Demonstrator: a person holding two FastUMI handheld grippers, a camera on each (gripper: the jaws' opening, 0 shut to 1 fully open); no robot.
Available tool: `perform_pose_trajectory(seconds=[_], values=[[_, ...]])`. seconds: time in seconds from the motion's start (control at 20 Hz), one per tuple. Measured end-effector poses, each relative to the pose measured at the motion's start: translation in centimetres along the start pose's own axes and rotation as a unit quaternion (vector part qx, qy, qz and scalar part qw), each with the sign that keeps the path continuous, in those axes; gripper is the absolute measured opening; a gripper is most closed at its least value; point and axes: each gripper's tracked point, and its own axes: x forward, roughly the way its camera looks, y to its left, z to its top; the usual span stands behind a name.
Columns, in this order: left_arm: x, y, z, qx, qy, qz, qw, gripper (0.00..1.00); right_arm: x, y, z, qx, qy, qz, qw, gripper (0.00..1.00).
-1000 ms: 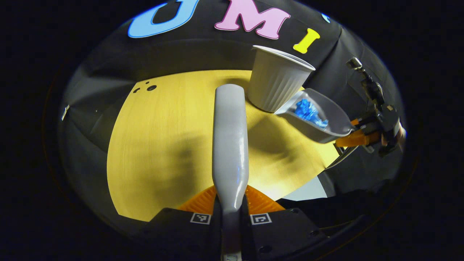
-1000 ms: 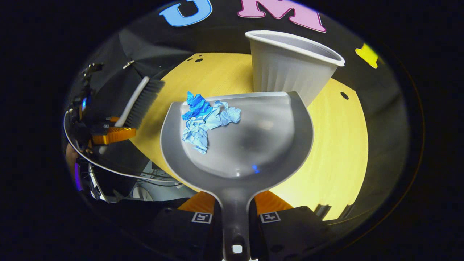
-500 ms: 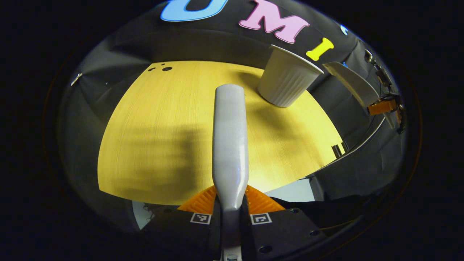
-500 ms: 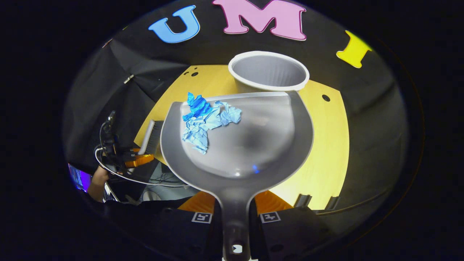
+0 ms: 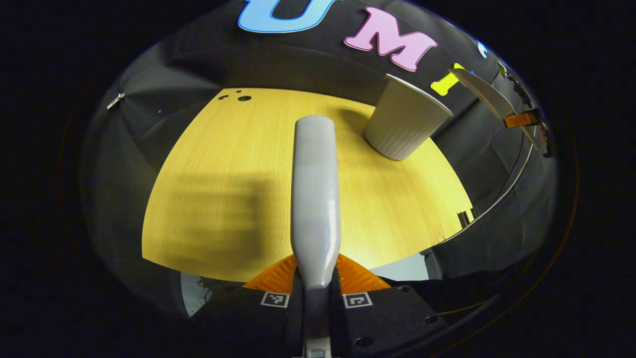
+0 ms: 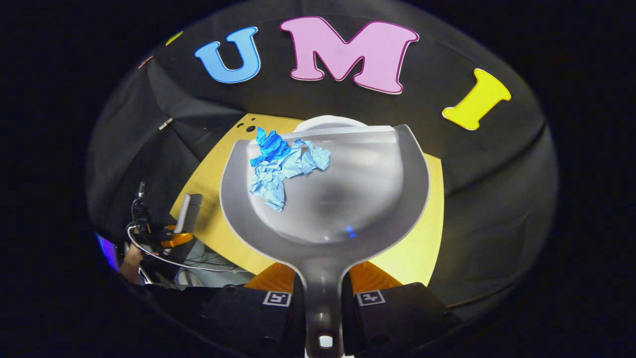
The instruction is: Pick up the small broom and dustpan from the desktop, sweep the trash into the dustpan with the broom, and then empty the trash into the garbage bin.
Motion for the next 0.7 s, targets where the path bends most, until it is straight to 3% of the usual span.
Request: perform_pose_trajectory(seconds=[0.25, 0.5, 0.7], values=[[-0.5, 0.1, 1.3, -0.028, -0.012, 0.01, 0.999, 0.25, 0.1, -1.2, 0.0, -0.047, -0.005, -0.068, 0.997, 0.33], [0.7, 0.0, 4.7, -0.016, -0.011, 0.024, 1.0, 0.25, 0.3, -2.7, 0.1, -0.076, 0.006, -0.101, 0.992, 0.33], [1.4, -0.2, 6.6, -0.012, -0.015, 0.023, 1.0, 0.25, -0.3, -4.1, -0.1, -0.082, 0.021, -0.154, 0.984, 0.33]])
